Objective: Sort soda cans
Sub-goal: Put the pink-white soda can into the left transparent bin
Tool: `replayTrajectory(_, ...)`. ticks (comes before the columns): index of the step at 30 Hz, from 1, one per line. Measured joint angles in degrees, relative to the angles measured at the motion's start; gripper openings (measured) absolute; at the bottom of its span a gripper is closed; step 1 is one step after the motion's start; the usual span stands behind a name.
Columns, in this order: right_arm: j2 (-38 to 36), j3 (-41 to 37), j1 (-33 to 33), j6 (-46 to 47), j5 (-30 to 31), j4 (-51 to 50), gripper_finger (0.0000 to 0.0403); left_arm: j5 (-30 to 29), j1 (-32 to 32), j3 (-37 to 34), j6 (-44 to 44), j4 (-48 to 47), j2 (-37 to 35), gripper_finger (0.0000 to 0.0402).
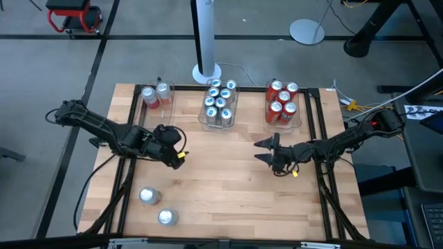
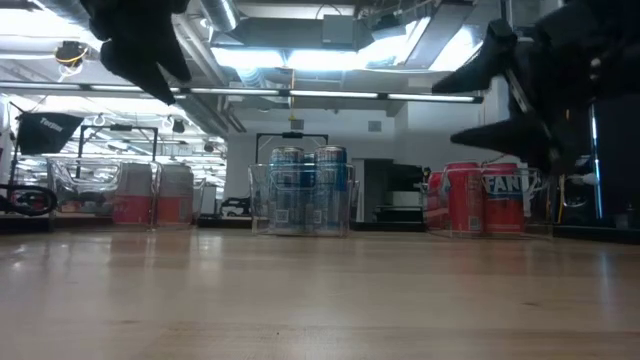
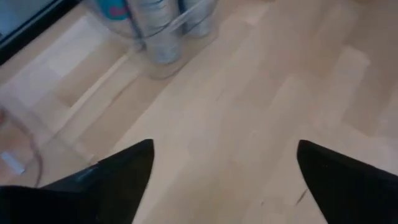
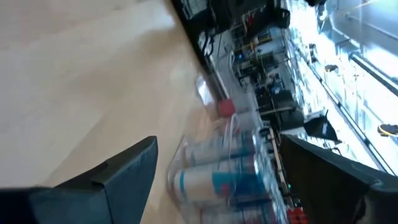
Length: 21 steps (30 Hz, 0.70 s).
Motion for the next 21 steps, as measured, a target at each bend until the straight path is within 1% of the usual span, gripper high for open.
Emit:
replayTrajectory(2, 0.0, 0.8, 0.0, -0.1, -0.7, 0.0, 0.0335, 0.5, 0.0, 0.0, 2.2, 1.9, 0.0, 0.0394)
replayTrajectory(6, 0.0, 2.4, 0.0, -2.4, -1.0, 0.0, 0.0335, 0.9, 0.0, 0.1, 5.5, 5.9, 0.0, 0.0391)
replayTrajectory(8, 0.0, 3.1, 0.0, -3.1, -1.0, -0.1, 0.0335, 3.3, -0.8, 1.2, 7.1, 5.1, 0.0, 0.0395)
replayTrajectory(10, 0.0, 3.4, 0.0, -3.1, -1.7, -0.2, 0.0335, 6.7, -2.4, 3.1, 6.8, 2.6, 0.0, 0.0398)
replayTrajectory(12, 0.0, 3.4, 0.0, -3.1, -2.7, -0.5, 0.0335, 9.9, -5.0, 5.2, 4.7, -1.0, 0.0, 0.0397)
replayTrajectory(14, 0.0, 3.4, 0.0, -3.1, -3.5, -0.7, 0.0335, 12.0, -8.3, 8.0, 1.8, -5.7, 0.1, 0.0397)
replayTrajectory(18, 0.0, 3.4, 0.0, -3.1, -3.6, -1.4, 0.0335, 12.4, -16.0, 13.5, -8.2, -15.3, 0.1, 0.0399)
replayTrajectory(21, 0.0, 3.4, 0.0, -3.0, -3.6, -2.1, 0.0335, 12.4, -22.4, 15.2, -16.7, -17.5, 0.5, 0.0397)
